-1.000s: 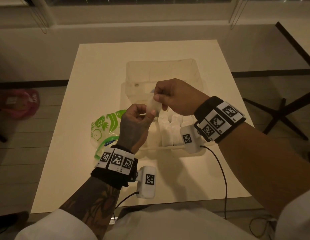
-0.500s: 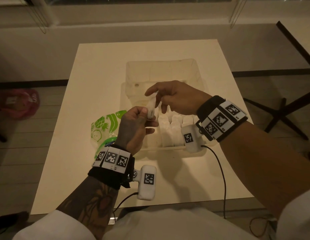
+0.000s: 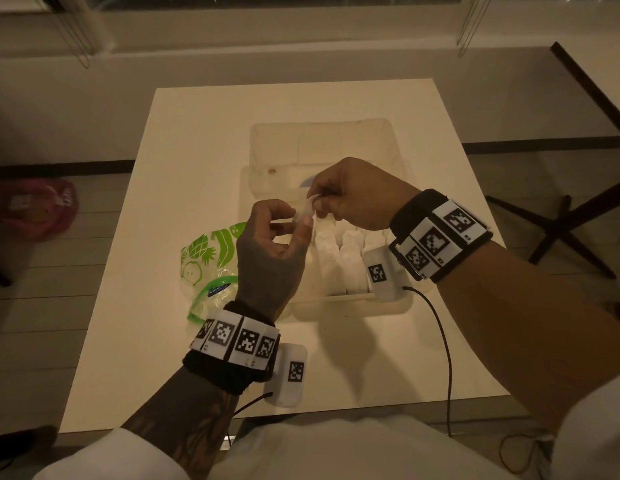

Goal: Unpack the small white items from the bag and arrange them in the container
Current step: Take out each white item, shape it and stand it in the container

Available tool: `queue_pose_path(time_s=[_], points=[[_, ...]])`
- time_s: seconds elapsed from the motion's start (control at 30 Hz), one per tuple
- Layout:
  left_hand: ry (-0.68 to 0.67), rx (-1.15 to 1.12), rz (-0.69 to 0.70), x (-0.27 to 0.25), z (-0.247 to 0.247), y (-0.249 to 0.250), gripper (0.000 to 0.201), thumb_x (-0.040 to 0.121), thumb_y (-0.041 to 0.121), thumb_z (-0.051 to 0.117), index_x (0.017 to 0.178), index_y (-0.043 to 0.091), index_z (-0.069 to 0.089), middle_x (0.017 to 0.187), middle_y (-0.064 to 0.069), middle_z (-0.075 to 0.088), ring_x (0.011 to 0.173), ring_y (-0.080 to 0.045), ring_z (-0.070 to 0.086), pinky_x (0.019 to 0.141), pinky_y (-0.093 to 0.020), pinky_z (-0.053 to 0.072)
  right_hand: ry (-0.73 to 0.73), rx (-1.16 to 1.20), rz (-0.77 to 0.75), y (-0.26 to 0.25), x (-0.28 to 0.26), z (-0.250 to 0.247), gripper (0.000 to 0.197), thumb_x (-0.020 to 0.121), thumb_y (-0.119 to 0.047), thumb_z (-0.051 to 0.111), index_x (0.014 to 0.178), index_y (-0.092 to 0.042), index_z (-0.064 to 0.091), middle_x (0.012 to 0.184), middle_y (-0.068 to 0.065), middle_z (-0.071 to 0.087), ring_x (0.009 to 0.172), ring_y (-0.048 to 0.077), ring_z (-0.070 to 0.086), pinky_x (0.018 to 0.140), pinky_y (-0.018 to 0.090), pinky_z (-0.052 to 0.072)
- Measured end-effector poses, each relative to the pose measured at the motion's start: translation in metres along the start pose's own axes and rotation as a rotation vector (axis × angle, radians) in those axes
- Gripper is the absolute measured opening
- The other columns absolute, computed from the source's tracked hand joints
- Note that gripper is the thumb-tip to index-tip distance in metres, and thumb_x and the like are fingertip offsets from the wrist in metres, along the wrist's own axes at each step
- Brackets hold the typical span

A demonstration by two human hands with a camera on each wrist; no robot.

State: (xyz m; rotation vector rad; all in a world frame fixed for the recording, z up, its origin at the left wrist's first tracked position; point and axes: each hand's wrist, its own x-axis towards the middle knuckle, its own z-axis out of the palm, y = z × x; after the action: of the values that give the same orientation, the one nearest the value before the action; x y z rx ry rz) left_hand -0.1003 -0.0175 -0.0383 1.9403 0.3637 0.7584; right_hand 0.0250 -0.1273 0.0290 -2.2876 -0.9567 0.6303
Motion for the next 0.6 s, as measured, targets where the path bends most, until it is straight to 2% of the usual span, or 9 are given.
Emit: queue_pose_path(time_s=[0.07, 0.2, 0.3, 0.43, 0.53, 0.6], points=[[0.007, 0.066, 0.074, 0.0008, 0.0012, -0.0008, 0.020, 0.087, 0.018, 0.071, 0.100, 0.007, 0.061, 0.093, -0.001, 0.064, 0.078, -0.005, 0.062, 0.067, -0.007, 0.048, 0.004, -0.003, 0.003, -0.0007, 0.0001, 0.0002, 0.012, 0.094, -0.016, 0.059, 0.093, -0.020, 0.071, 0.078, -0.009, 0.068, 0.070, 0.008, 0.062, 0.069, 0.023, 0.051], [0.013, 0.154, 0.093, 0.0039, 0.0041, -0.0035, 0.014, 0.087, 0.016, 0.070, 0.095, 0.005, 0.066, 0.091, -0.006, 0.068, 0.079, -0.013, 0.063, 0.070, -0.012, 0.049, -0.001, -0.023, -0.013, -0.0011, 0.0015, 0.0019, 0.013, 0.093, -0.014, 0.059, 0.089, -0.019, 0.072, 0.095, -0.002, 0.071, 0.067, 0.007, 0.059, 0.069, 0.024, 0.051], [0.033, 0.161, 0.076, 0.0052, 0.0054, -0.0022, 0.015, 0.088, 0.018, 0.070, 0.097, 0.005, 0.067, 0.090, -0.004, 0.068, 0.078, -0.011, 0.063, 0.069, -0.008, 0.046, -0.010, -0.018, -0.016, -0.0021, 0.0014, 0.0022, 0.019, 0.092, -0.015, 0.060, 0.080, -0.027, 0.067, 0.100, -0.001, 0.071, 0.065, 0.004, 0.057, 0.066, 0.022, 0.048], [0.019, 0.169, 0.066, 0.0055, 0.0054, -0.0034, 0.016, 0.088, 0.020, 0.070, 0.096, 0.006, 0.068, 0.090, -0.003, 0.068, 0.078, -0.008, 0.061, 0.068, -0.004, 0.043, -0.034, -0.023, -0.011, -0.0046, -0.0007, -0.0001, 0.014, 0.093, -0.014, 0.060, 0.086, -0.024, 0.068, 0.078, -0.007, 0.067, 0.064, 0.002, 0.055, 0.064, 0.018, 0.041], [-0.013, 0.121, -0.019, 0.0071, 0.0040, -0.0044, 0.014, 0.089, 0.022, 0.069, 0.096, 0.009, 0.067, 0.093, -0.001, 0.068, 0.079, -0.011, 0.062, 0.065, -0.009, 0.049, -0.031, -0.048, -0.017, -0.0029, 0.0009, -0.0001, 0.008, 0.093, -0.019, 0.061, 0.090, -0.023, 0.068, 0.094, -0.005, 0.068, 0.072, 0.003, 0.057, 0.067, 0.019, 0.042], [-0.067, -0.036, -0.217, 0.0094, 0.0012, -0.0038, 0.011, 0.090, 0.021, 0.066, 0.097, 0.011, 0.066, 0.095, -0.001, 0.070, 0.081, -0.017, 0.067, 0.061, -0.023, 0.057, 0.017, -0.065, -0.009, -0.0002, 0.0015, -0.0008, 0.006, 0.092, -0.024, 0.062, 0.092, -0.022, 0.068, 0.100, -0.005, 0.065, 0.076, 0.003, 0.055, 0.067, 0.019, 0.040]])
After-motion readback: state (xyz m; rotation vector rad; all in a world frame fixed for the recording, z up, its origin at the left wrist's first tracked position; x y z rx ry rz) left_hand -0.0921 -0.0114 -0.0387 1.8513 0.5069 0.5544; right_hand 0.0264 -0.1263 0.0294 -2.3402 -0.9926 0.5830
